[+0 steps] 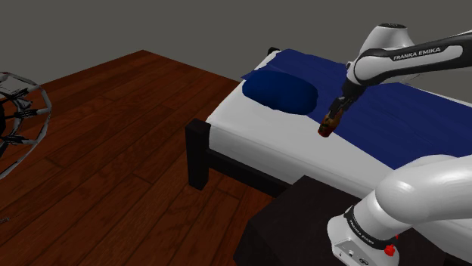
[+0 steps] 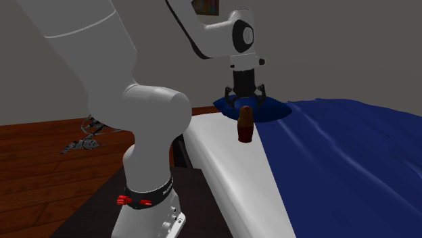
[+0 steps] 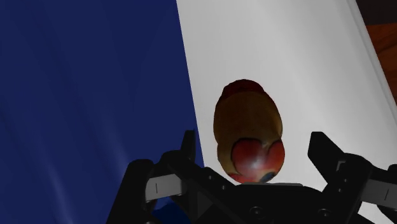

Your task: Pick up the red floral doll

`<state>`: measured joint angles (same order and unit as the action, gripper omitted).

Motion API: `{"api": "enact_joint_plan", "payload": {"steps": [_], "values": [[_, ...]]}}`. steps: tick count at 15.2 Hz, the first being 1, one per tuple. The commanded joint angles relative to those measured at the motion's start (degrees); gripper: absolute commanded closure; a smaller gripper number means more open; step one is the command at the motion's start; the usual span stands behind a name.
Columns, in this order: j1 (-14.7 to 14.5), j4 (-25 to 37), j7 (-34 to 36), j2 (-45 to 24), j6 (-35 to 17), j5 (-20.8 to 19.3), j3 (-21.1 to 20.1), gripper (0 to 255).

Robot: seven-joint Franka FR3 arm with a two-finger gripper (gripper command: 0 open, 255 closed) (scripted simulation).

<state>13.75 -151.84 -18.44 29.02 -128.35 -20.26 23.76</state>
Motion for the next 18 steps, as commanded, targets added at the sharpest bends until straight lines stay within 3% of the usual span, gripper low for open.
{"api": "enact_joint_plan", "payload": {"steps": [1,2,3,12,18], "values": [[0.0,-0.7,0.1,-0.9,-1.7,-0.2,0.4,0],[0.0,-0.7,0.1,-0.9,-1.7,-0.2,0.4,0],[0.0,-0.7,0.2,-0.9,-1.6,-0.2,0.3,255],[0.0,-0.7,0.1,-0.9,-1.7,-0.2,0.4,255],[-0.1,2.2,-0.4,1.8,3.9,0.6,-0.7,255]]}}
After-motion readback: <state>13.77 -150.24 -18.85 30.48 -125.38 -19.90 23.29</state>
